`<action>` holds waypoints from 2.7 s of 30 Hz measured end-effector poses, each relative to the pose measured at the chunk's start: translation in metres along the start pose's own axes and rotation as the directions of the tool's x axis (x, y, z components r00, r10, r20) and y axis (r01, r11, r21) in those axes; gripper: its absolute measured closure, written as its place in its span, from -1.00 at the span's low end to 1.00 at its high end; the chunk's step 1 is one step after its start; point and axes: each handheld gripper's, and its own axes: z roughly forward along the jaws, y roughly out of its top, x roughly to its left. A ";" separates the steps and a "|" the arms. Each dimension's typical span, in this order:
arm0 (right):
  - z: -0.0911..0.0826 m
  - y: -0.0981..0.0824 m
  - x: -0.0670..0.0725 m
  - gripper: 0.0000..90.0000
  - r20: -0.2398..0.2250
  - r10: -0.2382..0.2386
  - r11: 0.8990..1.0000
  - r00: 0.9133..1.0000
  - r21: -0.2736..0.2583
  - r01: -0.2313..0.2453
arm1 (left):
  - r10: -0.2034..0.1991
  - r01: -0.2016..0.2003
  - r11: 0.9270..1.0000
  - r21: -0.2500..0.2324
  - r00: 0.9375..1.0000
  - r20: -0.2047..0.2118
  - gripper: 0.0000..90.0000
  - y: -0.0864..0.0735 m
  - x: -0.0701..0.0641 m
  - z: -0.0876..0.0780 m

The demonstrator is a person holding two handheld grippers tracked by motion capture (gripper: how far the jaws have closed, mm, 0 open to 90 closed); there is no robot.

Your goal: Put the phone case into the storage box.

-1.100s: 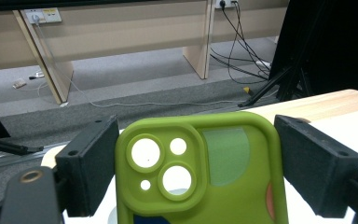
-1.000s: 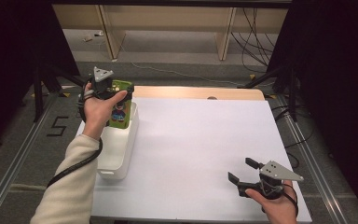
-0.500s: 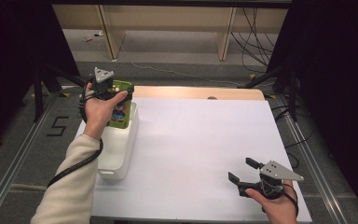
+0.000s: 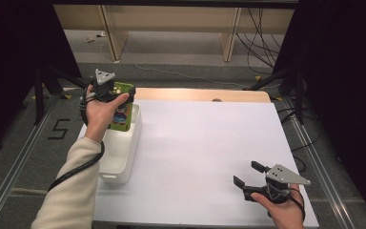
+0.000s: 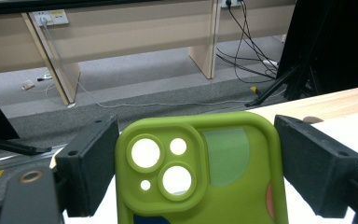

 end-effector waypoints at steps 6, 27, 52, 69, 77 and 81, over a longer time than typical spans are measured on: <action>0.000 0.000 0.000 -0.67 0.001 0.000 1.000 1.000 0.000 0.000 | 0.002 -0.002 1.000 -0.002 1.000 0.000 -0.63 -0.001 0.001 0.001; 0.000 0.000 0.000 -0.67 0.003 0.003 1.000 1.000 -0.001 -0.003 | 0.015 -0.015 1.000 -0.019 1.000 0.014 -0.63 0.000 0.001 0.001; 0.001 0.000 0.000 -0.66 0.001 0.008 1.000 1.000 -0.003 -0.008 | 0.020 -0.020 1.000 -0.011 1.000 0.009 -0.63 -0.005 0.005 0.010; 0.000 0.000 0.000 -0.66 0.005 0.007 1.000 1.000 -0.002 -0.007 | 0.017 -0.017 1.000 -0.003 1.000 0.000 -0.63 -0.011 0.008 0.019; 0.000 0.000 -0.001 -0.66 0.005 0.007 1.000 1.000 -0.003 -0.007 | 0.022 -0.022 1.000 0.000 1.000 0.001 -0.63 -0.011 0.007 0.024; 0.000 0.000 -0.001 -0.66 0.006 0.006 1.000 1.000 -0.002 -0.006 | 0.023 -0.023 1.000 0.000 1.000 0.000 -0.63 -0.010 0.006 0.025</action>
